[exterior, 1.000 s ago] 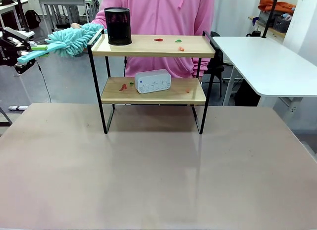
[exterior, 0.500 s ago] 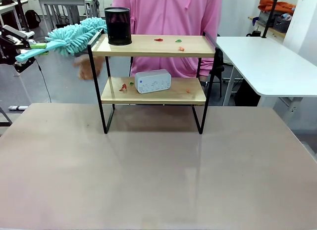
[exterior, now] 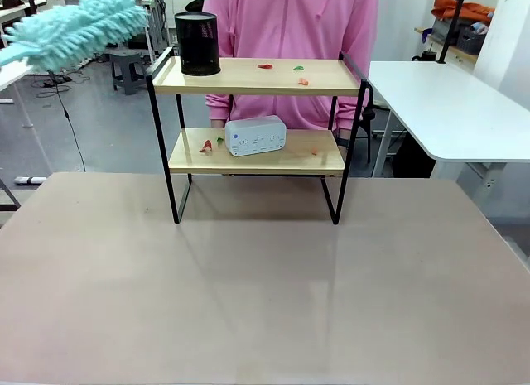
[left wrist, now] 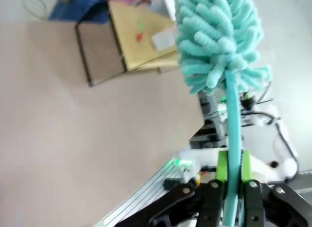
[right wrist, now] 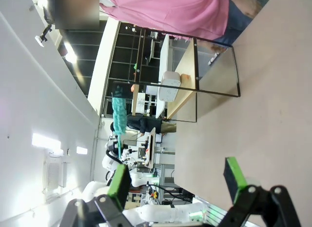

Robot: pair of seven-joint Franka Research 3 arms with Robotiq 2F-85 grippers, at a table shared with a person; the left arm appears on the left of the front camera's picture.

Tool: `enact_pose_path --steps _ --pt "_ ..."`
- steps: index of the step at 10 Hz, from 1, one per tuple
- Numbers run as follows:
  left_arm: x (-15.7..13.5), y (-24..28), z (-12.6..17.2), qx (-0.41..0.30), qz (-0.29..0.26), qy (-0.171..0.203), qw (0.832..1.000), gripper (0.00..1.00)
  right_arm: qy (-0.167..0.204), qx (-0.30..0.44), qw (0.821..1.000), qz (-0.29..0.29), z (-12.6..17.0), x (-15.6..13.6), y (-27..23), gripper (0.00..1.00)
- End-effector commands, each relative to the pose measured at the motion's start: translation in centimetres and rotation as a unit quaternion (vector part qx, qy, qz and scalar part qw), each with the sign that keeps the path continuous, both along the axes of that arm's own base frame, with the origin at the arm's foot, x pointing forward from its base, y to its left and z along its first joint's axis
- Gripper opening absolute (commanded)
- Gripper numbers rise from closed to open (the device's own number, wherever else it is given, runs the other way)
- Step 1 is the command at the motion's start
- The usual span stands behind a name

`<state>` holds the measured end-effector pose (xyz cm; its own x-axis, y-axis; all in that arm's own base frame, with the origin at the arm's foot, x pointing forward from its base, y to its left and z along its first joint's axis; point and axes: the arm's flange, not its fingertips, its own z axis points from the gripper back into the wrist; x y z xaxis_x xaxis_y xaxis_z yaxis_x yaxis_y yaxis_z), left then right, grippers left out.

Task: Clean the shelf.
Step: Pick up the Duster from the human.

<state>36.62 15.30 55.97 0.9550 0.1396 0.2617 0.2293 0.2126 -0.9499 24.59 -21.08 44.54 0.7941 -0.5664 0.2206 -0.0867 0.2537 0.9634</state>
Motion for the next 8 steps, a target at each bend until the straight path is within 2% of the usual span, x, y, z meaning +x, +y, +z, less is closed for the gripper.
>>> enact_pose_path --steps 1,3,4,5,6,7,8 --pt "-5.9 -0.2 -2.3 0.079 0.011 -0.018 0.997 0.00 -0.010 0.004 1.000 -0.001 0.3 0.2 0.0 1.00" --pt "-10.8 -0.2 -5.3 0.142 0.049 0.003 0.989 0.00 -0.010 0.004 1.000 -0.001 0.3 0.2 0.0 1.00" --pt "-12.3 -0.4 -6.6 0.141 0.044 0.031 0.989 0.00 -0.010 0.004 1.000 -0.001 0.3 0.2 0.0 1.00" --pt "-12.9 -0.9 -8.1 0.156 0.038 0.049 0.986 0.00 -0.010 0.004 1.000 -0.001 0.3 0.2 0.0 1.00" --pt "-12.6 -1.1 -9.4 0.207 0.058 0.036 0.976 0.00 -0.010 0.004 1.000 -0.001 0.3 0.2 0.0 1.00" --pt "-12.4 0.1 -7.6 0.155 0.034 0.033 0.987 0.00 -0.010 0.004 1.000 -0.001 0.3 0.2 0.0 1.00" --pt "-12.4 0.1 -7.6 0.155 0.034 0.033 0.987 0.00 -0.010 0.004 1.000 -0.001 0.3 0.2 0.0 1.00"
